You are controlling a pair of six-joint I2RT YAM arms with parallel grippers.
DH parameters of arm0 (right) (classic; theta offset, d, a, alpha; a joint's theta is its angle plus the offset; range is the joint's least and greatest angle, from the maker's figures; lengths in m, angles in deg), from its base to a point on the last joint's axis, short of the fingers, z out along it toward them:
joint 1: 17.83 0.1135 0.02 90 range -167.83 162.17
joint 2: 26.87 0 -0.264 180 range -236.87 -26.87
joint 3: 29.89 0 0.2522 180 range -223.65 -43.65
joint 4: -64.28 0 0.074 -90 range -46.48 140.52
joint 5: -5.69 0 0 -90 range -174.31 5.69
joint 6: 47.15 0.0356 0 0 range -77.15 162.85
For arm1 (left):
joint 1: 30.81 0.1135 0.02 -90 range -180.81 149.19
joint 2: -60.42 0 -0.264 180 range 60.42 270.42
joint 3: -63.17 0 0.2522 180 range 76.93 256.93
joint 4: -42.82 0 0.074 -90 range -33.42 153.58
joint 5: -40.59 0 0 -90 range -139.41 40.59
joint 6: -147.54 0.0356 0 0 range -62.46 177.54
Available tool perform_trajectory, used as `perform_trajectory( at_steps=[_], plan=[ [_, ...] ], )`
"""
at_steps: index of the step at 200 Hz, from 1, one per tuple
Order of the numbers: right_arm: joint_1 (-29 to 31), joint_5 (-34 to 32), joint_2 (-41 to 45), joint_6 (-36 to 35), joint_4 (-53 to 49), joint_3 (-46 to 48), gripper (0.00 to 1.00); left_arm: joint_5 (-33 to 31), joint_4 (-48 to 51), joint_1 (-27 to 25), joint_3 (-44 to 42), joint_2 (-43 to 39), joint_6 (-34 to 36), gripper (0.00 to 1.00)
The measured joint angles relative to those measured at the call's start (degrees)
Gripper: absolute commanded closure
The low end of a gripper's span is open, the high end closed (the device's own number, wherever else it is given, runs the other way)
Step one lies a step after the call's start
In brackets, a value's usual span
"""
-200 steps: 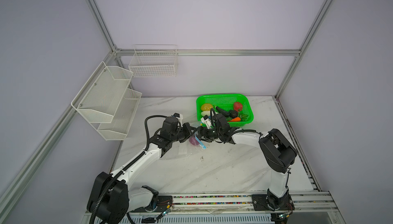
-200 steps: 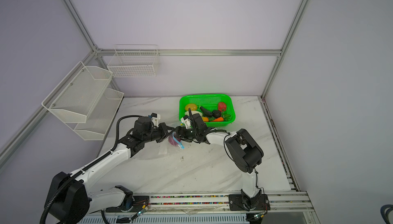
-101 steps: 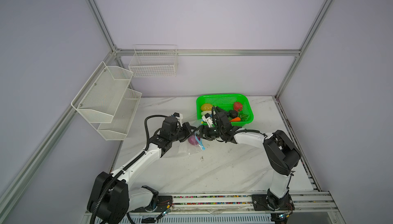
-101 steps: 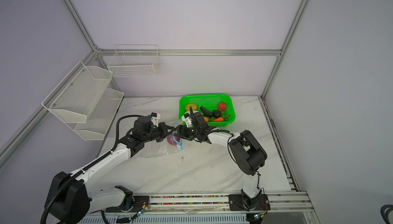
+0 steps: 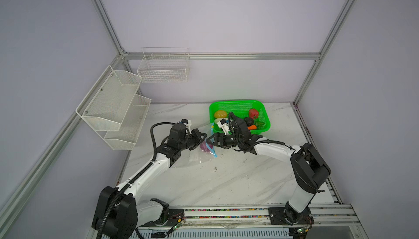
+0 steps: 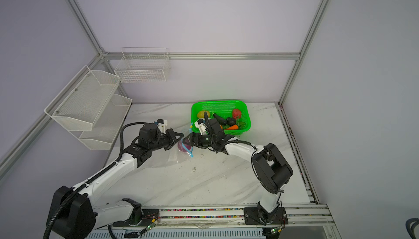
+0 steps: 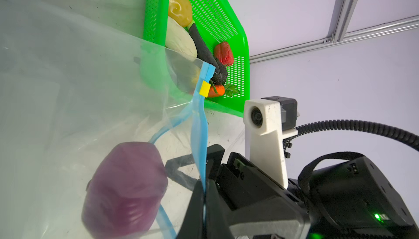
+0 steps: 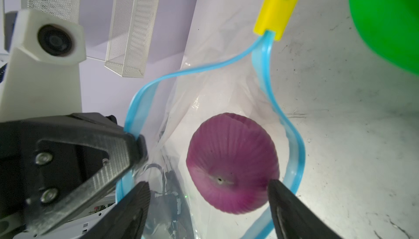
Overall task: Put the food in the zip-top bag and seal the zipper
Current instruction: 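Open the right gripper inside the bag to release the purple onion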
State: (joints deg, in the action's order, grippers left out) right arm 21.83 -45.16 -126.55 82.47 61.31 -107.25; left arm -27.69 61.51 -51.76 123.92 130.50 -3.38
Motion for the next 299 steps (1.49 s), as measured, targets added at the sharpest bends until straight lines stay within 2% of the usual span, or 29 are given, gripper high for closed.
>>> perform_trajectory(
  at_steps=[34, 82, 170, 223, 299],
  plan=[
    [-0.55, -1.33, 3.93, -0.22, 0.15, 3.08, 0.23, 0.00, 0.39, 0.20, -0.26, -0.04, -0.07, 1.00],
    [-2.40, -3.89, 9.70, 1.53, 4.35, 9.55, 0.40, 0.02, 0.61, 0.50, -0.59, -0.04, -0.26, 1.00],
    [-2.14, -1.68, -2.29, 9.84, 18.38, 12.98, 0.51, 0.02, 0.76, 0.96, -0.59, -2.23, -1.09, 1.00],
    [-0.57, 0.44, -5.55, 12.66, 24.00, 12.81, 0.55, 0.00, 1.57, 1.07, -0.59, -2.62, -1.09, 1.00],
    [1.03, 2.75, -7.82, 15.26, 28.57, 10.73, 0.79, -0.04, 2.45, 1.07, -0.59, -2.60, -1.09, 1.00]
  ],
)
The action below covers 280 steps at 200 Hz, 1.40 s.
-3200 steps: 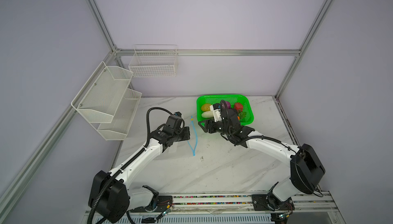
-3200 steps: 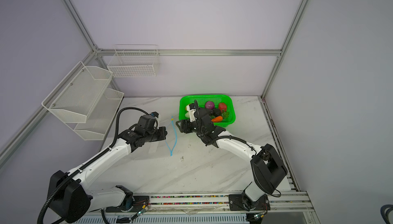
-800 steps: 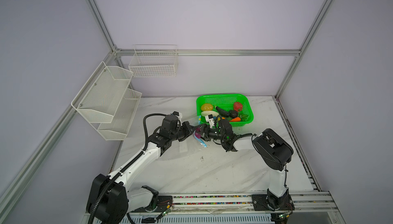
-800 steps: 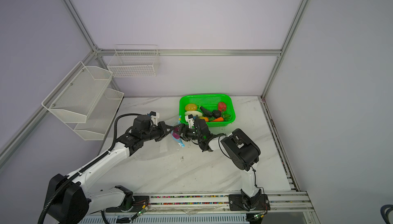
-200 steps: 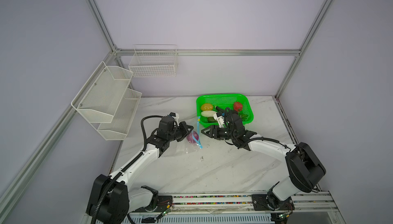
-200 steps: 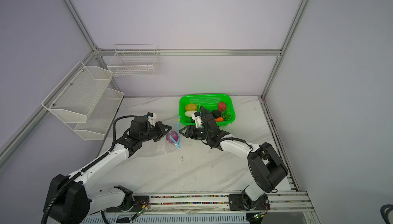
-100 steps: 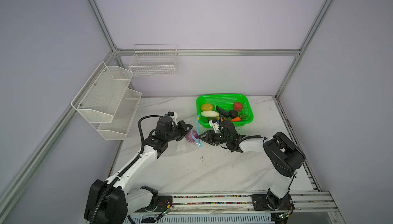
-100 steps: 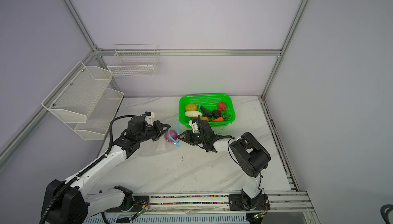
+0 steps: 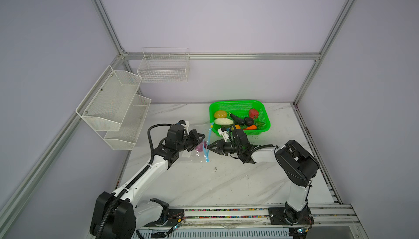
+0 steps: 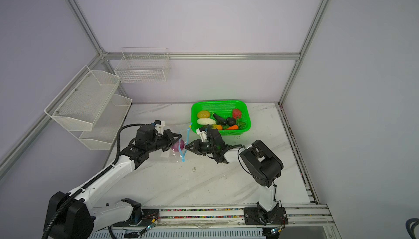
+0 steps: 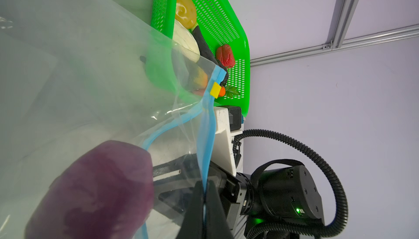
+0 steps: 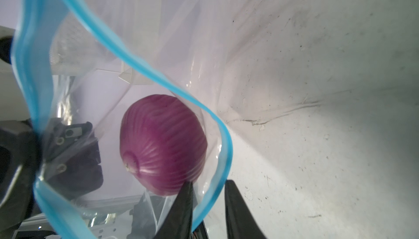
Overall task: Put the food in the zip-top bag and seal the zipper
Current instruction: 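Open the right gripper inside the bag to release the purple onion, then withdraw the right gripper from the bag while the left gripper lifts the zipper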
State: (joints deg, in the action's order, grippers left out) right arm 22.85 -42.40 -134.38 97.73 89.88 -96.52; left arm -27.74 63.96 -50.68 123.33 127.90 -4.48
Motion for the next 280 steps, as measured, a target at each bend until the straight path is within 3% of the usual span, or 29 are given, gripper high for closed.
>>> perform_trajectory(
  at_steps=[66, 134, 150, 222, 280],
  plan=[
    [0.39, 0.96, -0.50, -0.07, 0.52, -2.19, 0.87, -0.42, 1.64, 0.74, 0.00, -0.66, 0.02, 1.00],
    [0.50, -0.20, -0.50, -1.70, -3.04, -2.71, 0.68, -0.50, 2.60, 2.36, 0.00, -2.56, 0.04, 1.00],
    [0.59, -0.26, -0.50, -1.53, -3.13, -2.86, 0.68, -0.48, 2.64, 2.40, 0.00, -2.56, 0.07, 1.00],
    [1.86, 0.39, -0.50, -0.72, -2.93, -4.52, 0.90, -0.90, 4.22, 2.95, 0.04, -2.58, 0.74, 1.00],
    [1.86, -0.85, 0.92, -4.44, -11.93, -10.58, 0.95, -4.39, 10.82, 4.98, 0.24, -5.27, 5.33, 1.00]
  ],
)
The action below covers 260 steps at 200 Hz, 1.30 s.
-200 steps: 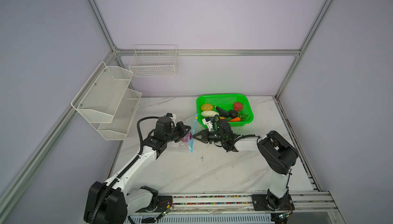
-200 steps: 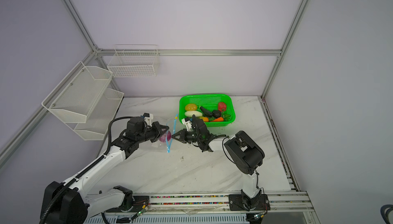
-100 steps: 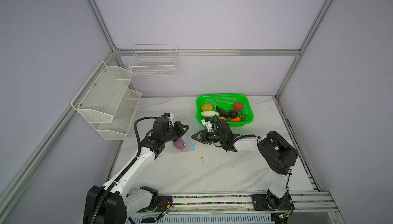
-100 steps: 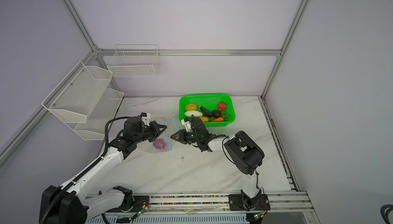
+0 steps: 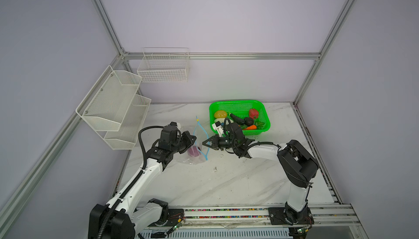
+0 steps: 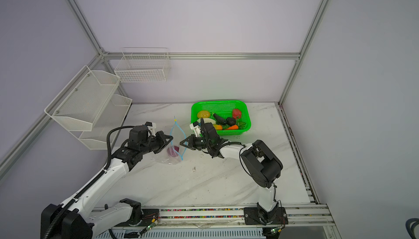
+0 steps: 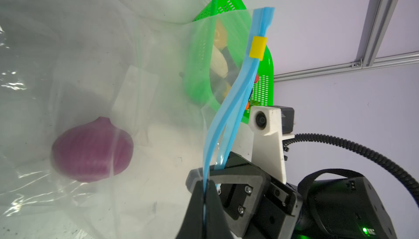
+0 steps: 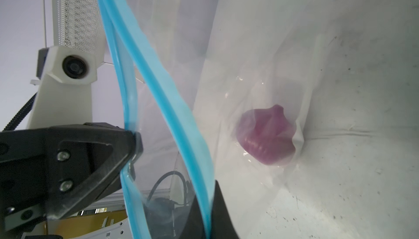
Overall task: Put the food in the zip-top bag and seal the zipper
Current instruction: 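Withdraw the right gripper from the bag while the left gripper lifts the zipper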
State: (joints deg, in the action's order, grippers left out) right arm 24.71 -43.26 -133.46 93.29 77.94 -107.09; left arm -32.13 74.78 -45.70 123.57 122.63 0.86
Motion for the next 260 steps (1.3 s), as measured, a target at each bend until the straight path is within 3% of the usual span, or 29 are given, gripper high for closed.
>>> perform_trajectory(
  at_steps=[78, 144, 260],
  plan=[
    [0.87, -0.92, 0.63, -3.58, -8.37, -11.56, 0.96, -3.72, 9.38, 3.56, 7.80, -4.39, 5.57, 1.00],
    [3.10, -0.94, 0.61, -3.52, -10.23, -15.08, 0.96, -5.35, 17.22, 7.02, 12.02, -7.13, 9.29, 1.00],
    [4.90, 0.37, 0.37, -0.74, -7.72, -18.86, 0.96, -8.33, 24.92, 8.04, 24.68, -6.93, 14.43, 1.00]
  ],
)
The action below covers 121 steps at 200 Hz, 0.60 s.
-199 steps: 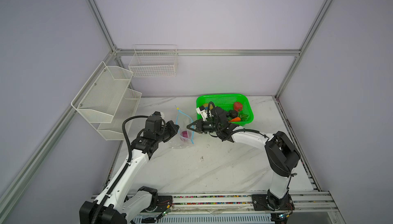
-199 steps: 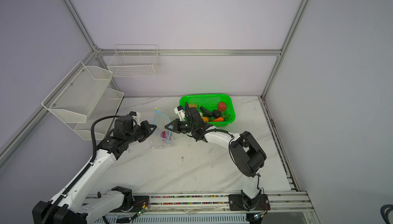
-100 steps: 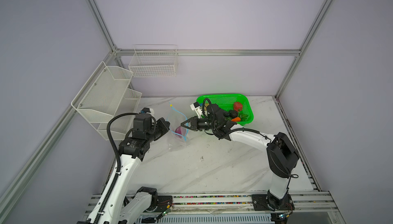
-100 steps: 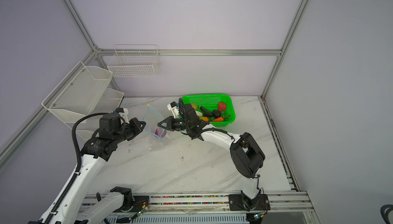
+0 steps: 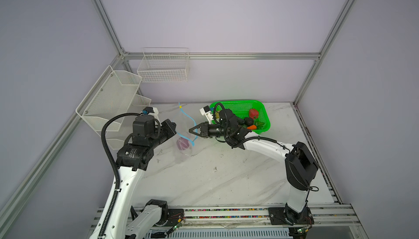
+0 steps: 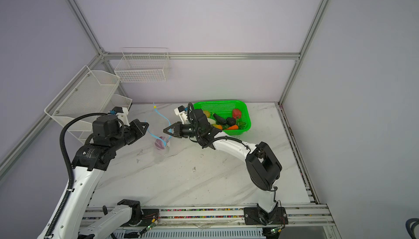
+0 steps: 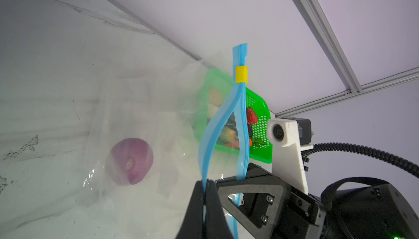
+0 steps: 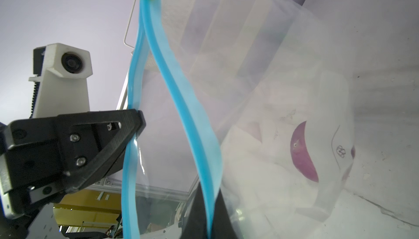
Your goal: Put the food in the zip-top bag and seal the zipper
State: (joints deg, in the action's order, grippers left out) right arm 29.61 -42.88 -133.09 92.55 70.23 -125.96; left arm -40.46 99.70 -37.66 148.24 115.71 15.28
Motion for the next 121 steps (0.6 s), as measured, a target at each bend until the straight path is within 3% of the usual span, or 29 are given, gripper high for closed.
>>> perform_trajectory(
  at_steps=[68, 121],
  plan=[
    [0.24, 0.22, -1.64, 2.56, 5.73, 2.73, 0.96, 0.28, 1.09, 0.48, 1.86, 2.01, 1.55, 1.00],
    [-0.33, -0.07, -2.23, 2.73, 6.80, 7.48, 0.93, 6.25, -2.16, 0.46, 1.20, 6.45, 1.40, 1.00]
  ],
)
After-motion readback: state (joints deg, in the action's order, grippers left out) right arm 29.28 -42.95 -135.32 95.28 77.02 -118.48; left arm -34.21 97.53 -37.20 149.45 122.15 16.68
